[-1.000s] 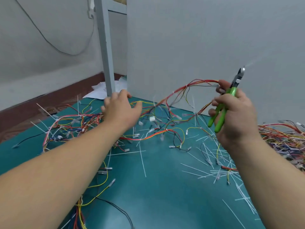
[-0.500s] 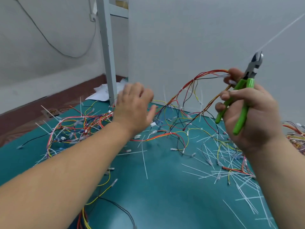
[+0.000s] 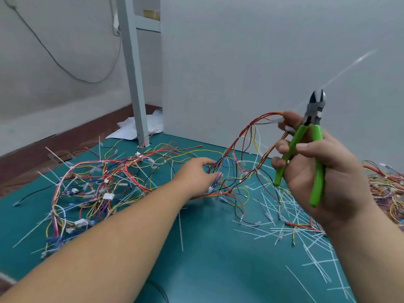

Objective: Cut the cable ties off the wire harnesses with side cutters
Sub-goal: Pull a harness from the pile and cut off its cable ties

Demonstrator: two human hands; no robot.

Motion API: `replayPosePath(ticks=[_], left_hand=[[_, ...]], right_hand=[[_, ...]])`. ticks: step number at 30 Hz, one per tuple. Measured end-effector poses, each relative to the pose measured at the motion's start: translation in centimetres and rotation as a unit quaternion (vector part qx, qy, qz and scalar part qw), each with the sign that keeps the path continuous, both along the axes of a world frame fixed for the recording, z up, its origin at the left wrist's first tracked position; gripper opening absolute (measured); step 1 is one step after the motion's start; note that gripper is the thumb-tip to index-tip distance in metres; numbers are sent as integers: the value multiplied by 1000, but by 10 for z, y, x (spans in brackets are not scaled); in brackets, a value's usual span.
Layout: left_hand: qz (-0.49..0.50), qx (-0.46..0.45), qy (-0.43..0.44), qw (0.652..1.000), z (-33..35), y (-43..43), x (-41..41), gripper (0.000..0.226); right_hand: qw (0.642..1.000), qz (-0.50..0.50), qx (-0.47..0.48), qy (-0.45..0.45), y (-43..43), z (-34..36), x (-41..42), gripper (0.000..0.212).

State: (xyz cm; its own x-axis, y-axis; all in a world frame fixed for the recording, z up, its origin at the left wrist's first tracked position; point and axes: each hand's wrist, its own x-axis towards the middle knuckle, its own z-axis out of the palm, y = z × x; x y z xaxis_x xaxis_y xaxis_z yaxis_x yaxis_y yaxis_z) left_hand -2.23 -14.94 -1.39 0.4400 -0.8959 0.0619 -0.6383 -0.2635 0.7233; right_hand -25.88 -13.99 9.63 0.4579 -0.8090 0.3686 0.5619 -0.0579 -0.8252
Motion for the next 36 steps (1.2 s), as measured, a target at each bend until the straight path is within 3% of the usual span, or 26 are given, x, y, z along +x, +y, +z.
replayPosePath(ticks=[6, 10, 13, 16, 19, 24, 27, 29, 31, 34, 36], left_hand=[[57, -52, 17, 997, 7, -11, -4, 14], [84, -225, 84, 967, 39, -21, -9, 10], [61, -330, 174, 926, 70, -24, -14, 8], [41, -325, 279, 903, 85, -23, -20, 19], [-9, -295, 386, 874, 83, -17, -33, 21], [-25, -211, 538, 816, 48, 4, -49, 30], [58, -225, 529, 816, 36, 8, -59, 41], [111, -245, 503, 821, 37, 7, -66, 30], [121, -284, 465, 829, 47, 5, -70, 16], [18, -366, 358, 859, 69, 5, -76, 19], [-75, -360, 339, 866, 77, 9, -82, 24]], right_hand=[[999, 30, 0, 10, 15, -28, -33, 70], [997, 39, -12, 63, 20, -55, -54, 67], [978, -2, -5, 210, 25, -72, -62, 60], [930, 7, -42, 366, 31, -84, -65, 60], [937, -29, -9, 347, 34, -91, -62, 59], [961, -94, 142, 217, 18, -101, -66, 53], [952, -138, 145, 232, 14, -103, -73, 47], [942, -164, 140, 258, 12, -106, -78, 34], [927, -193, 125, 297, 9, -110, -83, 36], [919, -232, 111, 300, 5, -112, -91, 37], [925, -258, 114, 254, 2, -109, -96, 35]])
